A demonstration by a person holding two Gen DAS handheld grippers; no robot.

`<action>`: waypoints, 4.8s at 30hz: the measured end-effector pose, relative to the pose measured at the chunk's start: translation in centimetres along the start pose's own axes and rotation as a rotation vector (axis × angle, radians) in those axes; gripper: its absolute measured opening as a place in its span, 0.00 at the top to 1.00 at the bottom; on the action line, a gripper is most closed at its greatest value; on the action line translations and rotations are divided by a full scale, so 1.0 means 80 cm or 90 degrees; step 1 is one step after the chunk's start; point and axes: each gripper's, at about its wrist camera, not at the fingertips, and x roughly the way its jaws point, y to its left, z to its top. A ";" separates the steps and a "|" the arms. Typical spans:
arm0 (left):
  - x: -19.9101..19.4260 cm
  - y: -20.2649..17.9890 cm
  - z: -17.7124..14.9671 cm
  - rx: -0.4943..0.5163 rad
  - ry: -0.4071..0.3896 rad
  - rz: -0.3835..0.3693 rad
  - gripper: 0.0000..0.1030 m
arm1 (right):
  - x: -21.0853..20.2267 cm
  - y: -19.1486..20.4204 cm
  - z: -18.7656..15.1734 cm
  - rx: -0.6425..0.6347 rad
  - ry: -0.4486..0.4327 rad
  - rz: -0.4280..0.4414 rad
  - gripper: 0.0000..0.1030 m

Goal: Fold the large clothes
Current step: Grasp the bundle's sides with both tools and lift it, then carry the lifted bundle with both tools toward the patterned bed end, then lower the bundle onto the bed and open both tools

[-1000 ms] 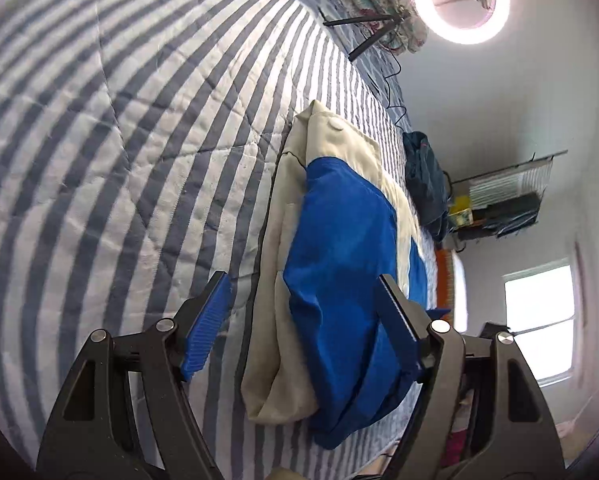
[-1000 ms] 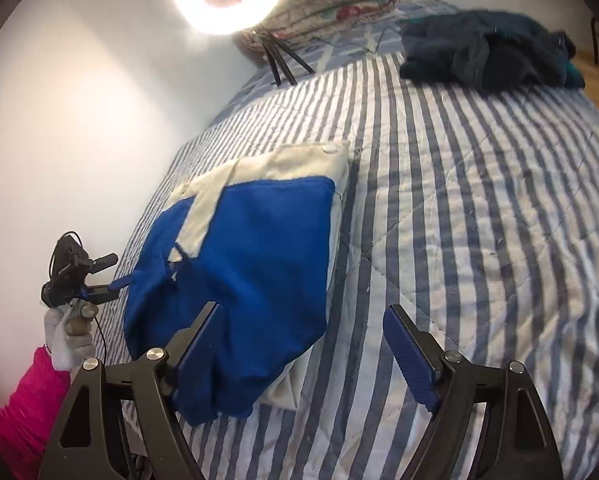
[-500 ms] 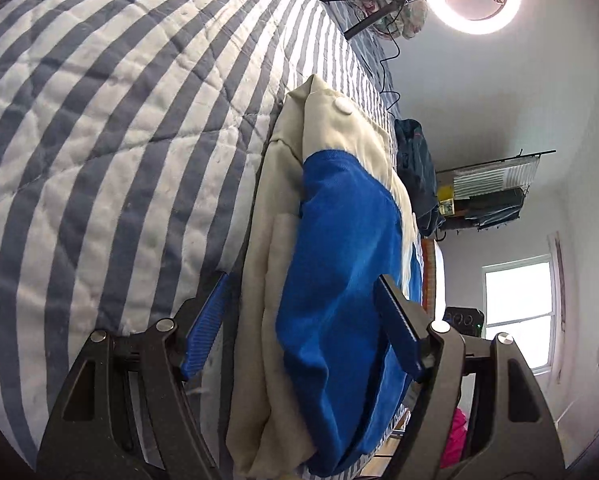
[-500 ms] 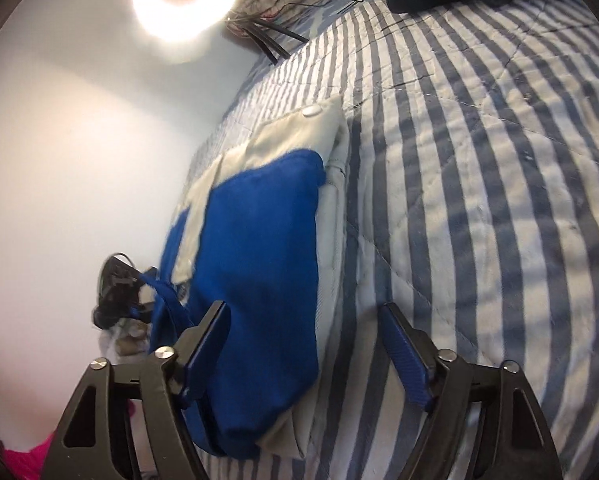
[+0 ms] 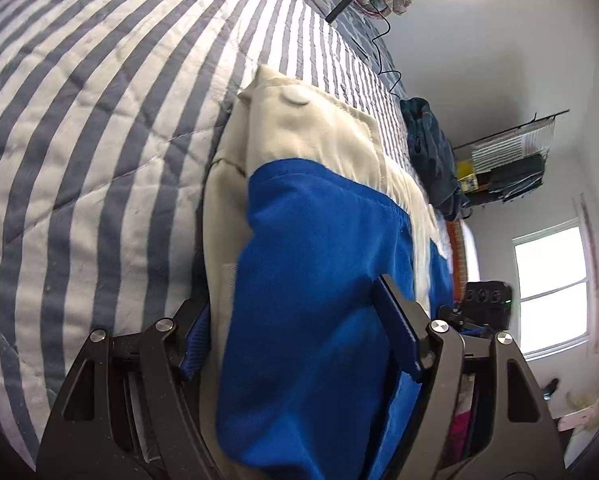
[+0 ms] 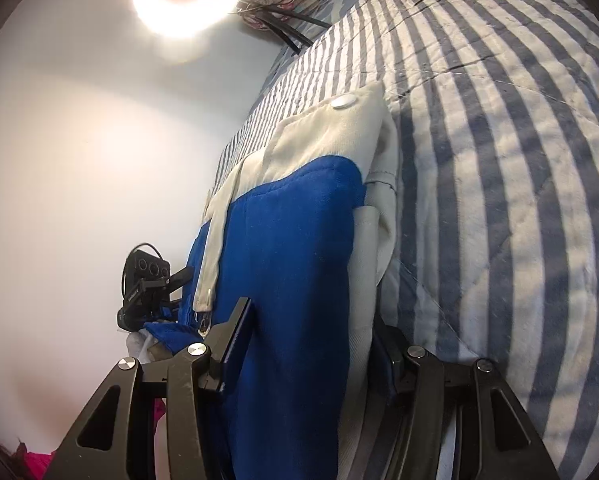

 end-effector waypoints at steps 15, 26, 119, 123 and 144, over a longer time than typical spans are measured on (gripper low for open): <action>0.005 -0.045 -0.008 0.081 -0.031 0.078 0.49 | 0.004 0.063 -0.016 -0.114 -0.022 -0.170 0.56; -0.001 -0.057 -0.030 0.108 -0.057 0.134 0.60 | 0.000 0.074 -0.021 -0.107 -0.018 -0.211 0.65; 0.397 -0.595 0.230 0.456 -0.180 0.040 0.75 | -0.243 -0.012 0.447 -0.353 -0.261 -0.665 0.78; 0.422 -0.576 0.235 0.452 -0.165 0.059 0.75 | -0.240 -0.045 0.458 -0.325 -0.254 -0.628 0.78; 0.445 -0.490 0.256 0.400 -0.136 0.182 0.35 | -0.320 -0.195 0.463 -0.068 -0.256 -0.611 0.36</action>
